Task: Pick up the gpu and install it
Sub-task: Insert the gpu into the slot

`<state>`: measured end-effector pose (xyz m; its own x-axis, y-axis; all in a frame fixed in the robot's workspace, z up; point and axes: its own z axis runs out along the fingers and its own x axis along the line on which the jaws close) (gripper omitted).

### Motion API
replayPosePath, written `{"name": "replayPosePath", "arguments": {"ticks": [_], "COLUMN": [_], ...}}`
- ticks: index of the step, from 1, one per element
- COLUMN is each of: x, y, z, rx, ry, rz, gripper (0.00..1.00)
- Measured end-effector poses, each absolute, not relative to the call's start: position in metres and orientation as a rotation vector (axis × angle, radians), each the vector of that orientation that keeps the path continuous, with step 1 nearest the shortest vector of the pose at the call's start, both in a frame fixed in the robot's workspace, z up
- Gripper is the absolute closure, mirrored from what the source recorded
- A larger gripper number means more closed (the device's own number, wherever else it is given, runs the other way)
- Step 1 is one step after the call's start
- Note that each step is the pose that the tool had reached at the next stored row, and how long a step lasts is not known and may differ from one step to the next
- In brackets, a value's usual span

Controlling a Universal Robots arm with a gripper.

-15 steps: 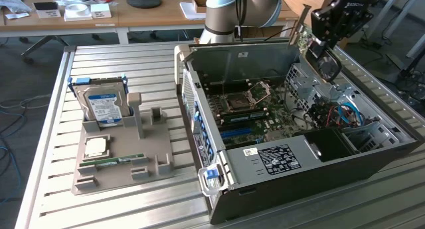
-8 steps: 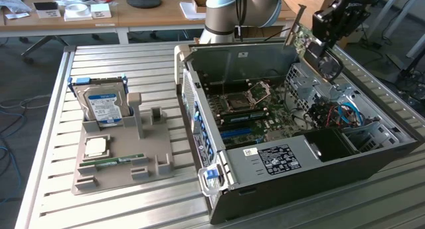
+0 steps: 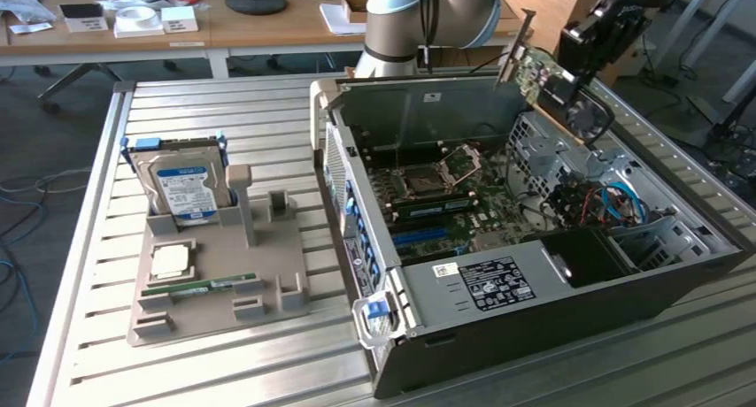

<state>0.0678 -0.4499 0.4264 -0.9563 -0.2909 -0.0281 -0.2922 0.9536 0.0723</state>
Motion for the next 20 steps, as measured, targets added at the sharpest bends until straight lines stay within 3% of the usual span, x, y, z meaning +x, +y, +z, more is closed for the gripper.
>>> {"name": "replayPosePath", "arguments": {"ticks": [20], "x": [0.0678], "y": [-0.4499], "z": [0.4254], "rx": [-1.016], "ry": [2.967], "rz": [0.122], "gripper": [0.73]}}
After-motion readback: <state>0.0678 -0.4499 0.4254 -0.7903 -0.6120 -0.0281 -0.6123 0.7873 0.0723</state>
